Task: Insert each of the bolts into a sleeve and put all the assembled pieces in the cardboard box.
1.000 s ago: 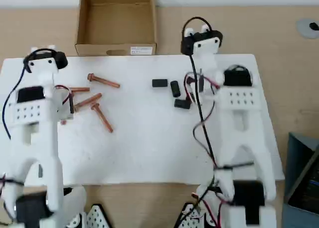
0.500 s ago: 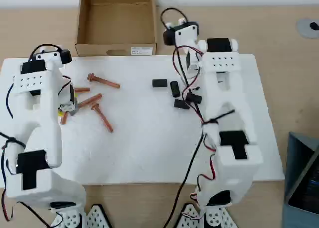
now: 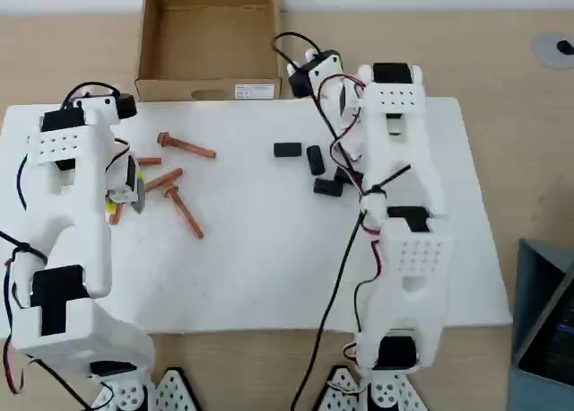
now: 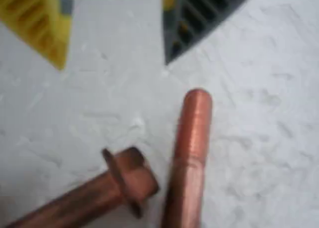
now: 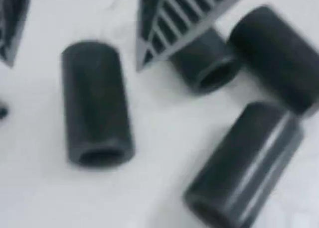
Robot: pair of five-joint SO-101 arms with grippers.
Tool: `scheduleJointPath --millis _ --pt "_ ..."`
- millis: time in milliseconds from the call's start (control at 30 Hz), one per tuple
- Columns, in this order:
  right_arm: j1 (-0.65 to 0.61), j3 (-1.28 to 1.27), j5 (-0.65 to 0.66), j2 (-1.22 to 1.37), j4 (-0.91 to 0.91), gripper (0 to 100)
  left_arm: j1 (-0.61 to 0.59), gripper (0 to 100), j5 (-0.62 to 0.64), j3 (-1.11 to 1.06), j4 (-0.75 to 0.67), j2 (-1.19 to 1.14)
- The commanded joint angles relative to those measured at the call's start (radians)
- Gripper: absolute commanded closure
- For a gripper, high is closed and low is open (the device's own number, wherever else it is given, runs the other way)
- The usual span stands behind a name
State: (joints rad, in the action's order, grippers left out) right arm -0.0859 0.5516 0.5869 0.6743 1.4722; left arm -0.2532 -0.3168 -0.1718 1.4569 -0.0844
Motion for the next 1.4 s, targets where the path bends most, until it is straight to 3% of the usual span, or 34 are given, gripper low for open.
scheduleJointPath --millis 0,600,767,1067,1367 --pt "0.018 0.117 0.040 0.039 0.032 81.6 0.000 86 -0.006 0.041 0.003 0.005" --pt "0.016 0.440 0.094 0.357 0.132 81.9 0.000 86 -0.006 0.040 0.003 0.005" --pt "0.015 0.493 0.094 0.395 0.176 92.5 0.000 86 -0.005 0.040 0.003 0.005" --pt "0.012 0.527 0.089 0.421 0.249 96.5 0.000 86 -0.002 0.040 0.003 0.005" --pt "0.002 0.685 -0.026 0.358 0.315 98.7 0.000 86 0.000 0.040 0.005 0.005"
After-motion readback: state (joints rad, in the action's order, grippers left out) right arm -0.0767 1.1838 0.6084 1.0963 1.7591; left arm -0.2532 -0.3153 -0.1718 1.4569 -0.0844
